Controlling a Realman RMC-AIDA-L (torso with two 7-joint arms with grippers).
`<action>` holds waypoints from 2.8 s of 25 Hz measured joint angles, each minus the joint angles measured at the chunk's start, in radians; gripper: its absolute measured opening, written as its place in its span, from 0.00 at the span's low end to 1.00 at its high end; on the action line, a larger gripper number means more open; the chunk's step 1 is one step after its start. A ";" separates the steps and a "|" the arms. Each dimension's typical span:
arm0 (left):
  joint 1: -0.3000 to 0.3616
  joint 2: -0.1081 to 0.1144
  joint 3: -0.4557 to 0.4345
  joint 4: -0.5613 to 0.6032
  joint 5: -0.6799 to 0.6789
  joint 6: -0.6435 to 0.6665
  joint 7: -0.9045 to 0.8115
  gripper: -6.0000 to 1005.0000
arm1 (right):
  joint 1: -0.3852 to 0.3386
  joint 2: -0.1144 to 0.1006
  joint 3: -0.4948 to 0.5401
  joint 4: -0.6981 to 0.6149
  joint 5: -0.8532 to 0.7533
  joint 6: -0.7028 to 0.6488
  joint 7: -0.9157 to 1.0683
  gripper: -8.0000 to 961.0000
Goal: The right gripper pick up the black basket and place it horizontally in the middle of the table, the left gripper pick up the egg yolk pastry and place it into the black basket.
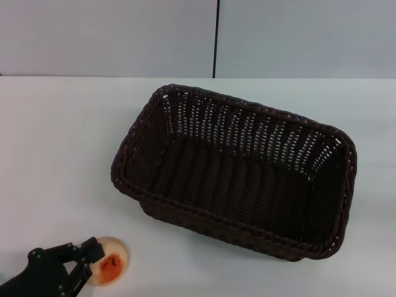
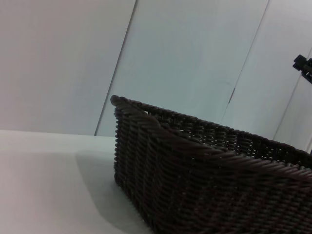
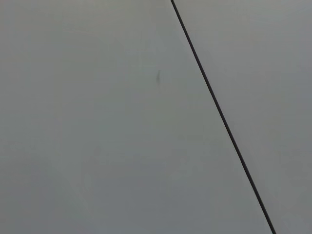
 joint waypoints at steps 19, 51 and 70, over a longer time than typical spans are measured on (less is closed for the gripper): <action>-0.009 -0.002 0.003 -0.012 -0.007 -0.011 0.007 0.03 | 0.012 -0.002 0.000 0.018 0.005 0.003 -0.003 0.29; -0.354 -0.010 -0.265 -0.256 0.000 0.014 -0.028 0.10 | 0.022 0.008 -0.006 0.026 0.003 0.016 0.005 0.29; -0.212 0.001 -0.629 -0.200 -0.010 0.197 0.023 0.58 | -0.009 0.029 0.151 0.149 0.009 -0.142 0.009 0.29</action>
